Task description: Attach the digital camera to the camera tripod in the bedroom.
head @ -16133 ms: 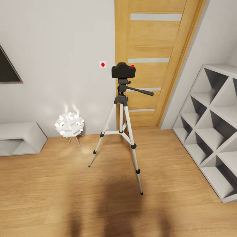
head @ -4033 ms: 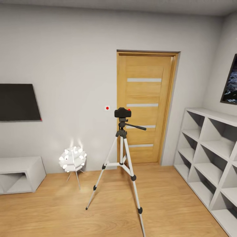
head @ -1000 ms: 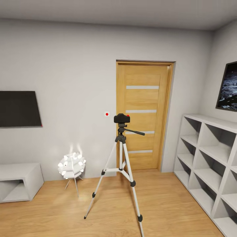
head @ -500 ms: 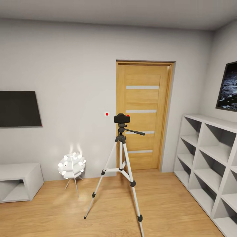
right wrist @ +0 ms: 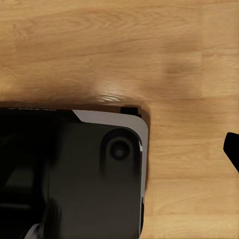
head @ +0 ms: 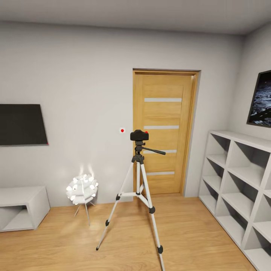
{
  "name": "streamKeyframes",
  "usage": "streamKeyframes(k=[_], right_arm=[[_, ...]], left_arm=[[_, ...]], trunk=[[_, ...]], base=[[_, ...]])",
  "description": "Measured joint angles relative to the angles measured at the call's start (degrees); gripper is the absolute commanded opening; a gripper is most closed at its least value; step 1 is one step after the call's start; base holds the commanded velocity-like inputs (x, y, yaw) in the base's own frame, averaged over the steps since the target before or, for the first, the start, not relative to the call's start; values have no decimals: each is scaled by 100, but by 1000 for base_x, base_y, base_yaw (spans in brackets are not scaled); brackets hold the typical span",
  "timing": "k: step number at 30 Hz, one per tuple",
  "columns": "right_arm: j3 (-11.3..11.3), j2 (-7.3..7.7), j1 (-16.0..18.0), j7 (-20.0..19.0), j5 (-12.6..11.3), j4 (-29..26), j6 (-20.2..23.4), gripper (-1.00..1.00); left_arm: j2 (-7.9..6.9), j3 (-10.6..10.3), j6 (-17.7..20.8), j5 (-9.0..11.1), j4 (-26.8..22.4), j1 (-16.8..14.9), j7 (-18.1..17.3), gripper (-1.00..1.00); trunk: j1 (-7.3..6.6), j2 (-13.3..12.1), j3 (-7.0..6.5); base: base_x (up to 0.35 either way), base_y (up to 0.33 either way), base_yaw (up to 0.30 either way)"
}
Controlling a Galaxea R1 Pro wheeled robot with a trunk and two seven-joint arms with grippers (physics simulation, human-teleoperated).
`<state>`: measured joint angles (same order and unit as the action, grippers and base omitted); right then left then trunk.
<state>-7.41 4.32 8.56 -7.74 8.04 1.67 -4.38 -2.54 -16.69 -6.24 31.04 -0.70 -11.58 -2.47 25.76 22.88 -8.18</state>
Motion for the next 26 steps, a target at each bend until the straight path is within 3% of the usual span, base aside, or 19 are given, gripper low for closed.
streamKeyframes(k=[26], right_arm=[[-1, -52, 0, 2, -1, 7, -3, 100]], left_arm=[[0, 0, 0, 0, 0, 0, 0, 100]], trunk=[[0, 0, 0]], base=[[0, 0, 0]])
